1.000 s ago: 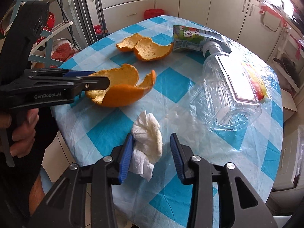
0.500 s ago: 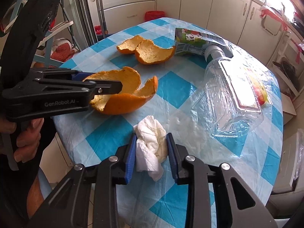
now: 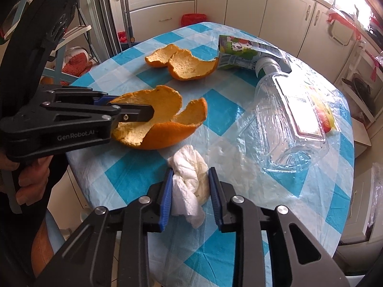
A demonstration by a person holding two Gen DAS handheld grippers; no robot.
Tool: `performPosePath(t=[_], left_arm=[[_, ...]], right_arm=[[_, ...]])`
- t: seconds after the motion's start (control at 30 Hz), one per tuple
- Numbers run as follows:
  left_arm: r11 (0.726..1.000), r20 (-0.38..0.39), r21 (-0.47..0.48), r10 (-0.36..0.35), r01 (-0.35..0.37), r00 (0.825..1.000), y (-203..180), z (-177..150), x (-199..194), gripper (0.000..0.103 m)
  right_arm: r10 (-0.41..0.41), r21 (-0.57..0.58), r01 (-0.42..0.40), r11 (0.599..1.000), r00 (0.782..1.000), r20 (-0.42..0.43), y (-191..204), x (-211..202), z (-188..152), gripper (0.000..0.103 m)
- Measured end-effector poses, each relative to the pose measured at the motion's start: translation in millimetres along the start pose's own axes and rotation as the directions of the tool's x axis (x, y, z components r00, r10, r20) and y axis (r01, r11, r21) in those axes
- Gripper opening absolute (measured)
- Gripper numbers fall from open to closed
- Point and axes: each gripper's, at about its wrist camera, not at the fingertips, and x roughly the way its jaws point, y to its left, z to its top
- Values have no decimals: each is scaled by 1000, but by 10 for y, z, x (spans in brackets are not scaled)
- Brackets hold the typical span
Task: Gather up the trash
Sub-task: 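Lift the tissue with the right tool while the left tool grasps an orange peel, then carry the tissue and peel to the yellow bin and release both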
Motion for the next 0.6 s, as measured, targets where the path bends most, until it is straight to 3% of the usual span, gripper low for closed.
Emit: performPosePath(t=[0.6], left_arm=[[1000, 116, -19, -15, 17, 993, 82, 59, -570, 9]], right_arm=[[64, 73, -69, 995, 995, 75, -108, -356, -66, 23]])
